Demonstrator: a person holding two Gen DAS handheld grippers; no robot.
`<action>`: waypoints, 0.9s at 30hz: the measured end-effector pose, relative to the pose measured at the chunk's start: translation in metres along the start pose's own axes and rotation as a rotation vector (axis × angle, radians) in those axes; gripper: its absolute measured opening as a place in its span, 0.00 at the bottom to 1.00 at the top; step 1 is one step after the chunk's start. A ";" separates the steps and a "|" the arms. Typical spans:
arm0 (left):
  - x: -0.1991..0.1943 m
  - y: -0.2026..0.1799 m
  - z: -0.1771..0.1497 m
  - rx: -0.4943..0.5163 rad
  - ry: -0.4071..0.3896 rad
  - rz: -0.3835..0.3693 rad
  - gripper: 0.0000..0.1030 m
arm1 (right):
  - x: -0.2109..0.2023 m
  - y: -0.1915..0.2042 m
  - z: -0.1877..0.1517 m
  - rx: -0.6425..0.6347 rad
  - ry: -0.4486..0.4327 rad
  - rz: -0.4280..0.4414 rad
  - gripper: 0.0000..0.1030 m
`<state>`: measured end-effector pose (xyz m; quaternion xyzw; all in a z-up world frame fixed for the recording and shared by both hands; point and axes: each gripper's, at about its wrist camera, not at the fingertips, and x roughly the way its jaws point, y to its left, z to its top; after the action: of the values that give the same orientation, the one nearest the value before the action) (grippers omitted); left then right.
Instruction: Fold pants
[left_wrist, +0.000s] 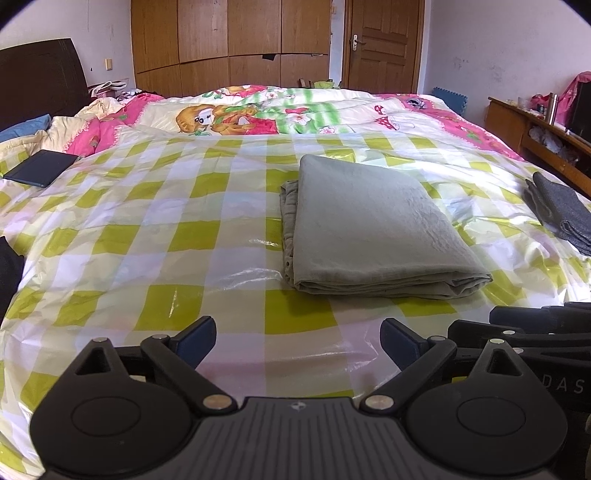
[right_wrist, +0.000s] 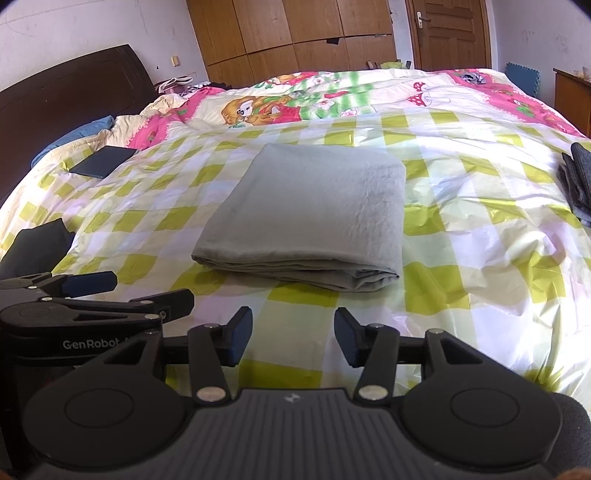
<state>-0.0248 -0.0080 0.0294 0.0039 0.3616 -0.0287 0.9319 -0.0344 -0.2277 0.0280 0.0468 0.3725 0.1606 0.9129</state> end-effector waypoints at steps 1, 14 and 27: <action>0.000 0.000 0.000 -0.001 0.001 0.000 1.00 | 0.000 0.000 0.000 0.000 0.000 0.000 0.49; 0.005 0.001 -0.001 -0.016 0.016 -0.009 1.00 | 0.002 0.001 -0.002 0.005 0.011 -0.005 0.49; 0.005 0.002 -0.002 -0.016 0.018 -0.006 1.00 | 0.004 0.003 -0.002 0.004 0.014 -0.011 0.49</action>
<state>-0.0223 -0.0058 0.0244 -0.0046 0.3704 -0.0287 0.9284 -0.0343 -0.2236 0.0248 0.0453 0.3793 0.1554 0.9110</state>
